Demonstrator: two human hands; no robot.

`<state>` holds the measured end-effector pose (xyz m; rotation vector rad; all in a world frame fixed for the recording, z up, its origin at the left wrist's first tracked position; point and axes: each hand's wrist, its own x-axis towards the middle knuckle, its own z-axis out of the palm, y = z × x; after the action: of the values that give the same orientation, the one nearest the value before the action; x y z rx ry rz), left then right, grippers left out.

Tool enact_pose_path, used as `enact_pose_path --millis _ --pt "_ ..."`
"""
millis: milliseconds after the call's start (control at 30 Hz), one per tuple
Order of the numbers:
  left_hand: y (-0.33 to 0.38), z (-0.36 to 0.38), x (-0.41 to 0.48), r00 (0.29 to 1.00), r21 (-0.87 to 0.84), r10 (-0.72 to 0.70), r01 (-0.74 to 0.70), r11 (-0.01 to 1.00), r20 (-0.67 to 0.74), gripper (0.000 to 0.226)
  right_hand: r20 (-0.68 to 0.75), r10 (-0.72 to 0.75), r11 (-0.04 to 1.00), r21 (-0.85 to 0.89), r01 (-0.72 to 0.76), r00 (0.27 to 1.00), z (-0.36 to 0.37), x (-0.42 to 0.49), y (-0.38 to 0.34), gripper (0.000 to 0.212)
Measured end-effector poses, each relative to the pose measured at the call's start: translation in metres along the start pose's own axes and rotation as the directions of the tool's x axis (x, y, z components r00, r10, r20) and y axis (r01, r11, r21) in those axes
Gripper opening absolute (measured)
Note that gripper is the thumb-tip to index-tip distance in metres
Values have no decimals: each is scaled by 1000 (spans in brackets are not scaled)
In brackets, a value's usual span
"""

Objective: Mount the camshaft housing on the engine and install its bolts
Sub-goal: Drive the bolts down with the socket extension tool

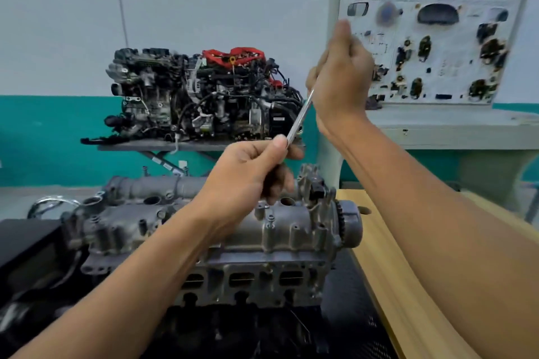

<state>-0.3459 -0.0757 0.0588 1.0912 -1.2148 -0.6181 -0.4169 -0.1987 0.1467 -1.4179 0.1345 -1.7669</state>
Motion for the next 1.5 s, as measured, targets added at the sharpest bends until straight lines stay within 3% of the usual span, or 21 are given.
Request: enact_pose_path --millis 133,233,300,467,567,700,867,1133,1300,1433,1500 --pt "8 -27 14 966 287 -29 -48 957 256 36 21 61 983 -175 -56 998 -8 0 23 47" --pt "13 -35 23 933 402 -109 -41 915 344 35 125 57 974 -227 -27 991 -4 -4 30 51" --pt "5 -35 22 953 316 -94 -2 949 288 37 119 80 986 -152 -62 990 -2 -5 32 48" --pt "-17 -37 12 994 -96 -50 60 994 94 21 -74 148 985 -78 -153 986 -2 -6 36 49" --pt "-22 -43 10 998 -39 -52 54 998 47 18 -129 122 991 -40 -128 984 1 -10 34 49" --pt "-25 -53 4 994 23 -32 30 999 105 32 -124 19 1000 -4 -19 992 8 -10 25 50" --pt "-21 -58 2 988 -97 42 -28 995 146 32 -57 -33 999 26 35 998 24 -16 18 47" --pt "-18 -58 -6 975 -371 147 -75 926 167 34 -39 7 974 226 2 999 39 -21 11 52" --pt "-18 -63 -2 983 -307 126 -79 949 136 26 -157 132 956 280 -84 979 41 -28 17 51" --pt "-13 -67 -1 984 -148 78 -54 987 160 30 -249 165 951 298 -87 954 36 -35 22 48" --pt "-12 -65 -1 986 23 127 -131 991 107 27 -304 131 973 220 -64 944 34 -36 23 48"
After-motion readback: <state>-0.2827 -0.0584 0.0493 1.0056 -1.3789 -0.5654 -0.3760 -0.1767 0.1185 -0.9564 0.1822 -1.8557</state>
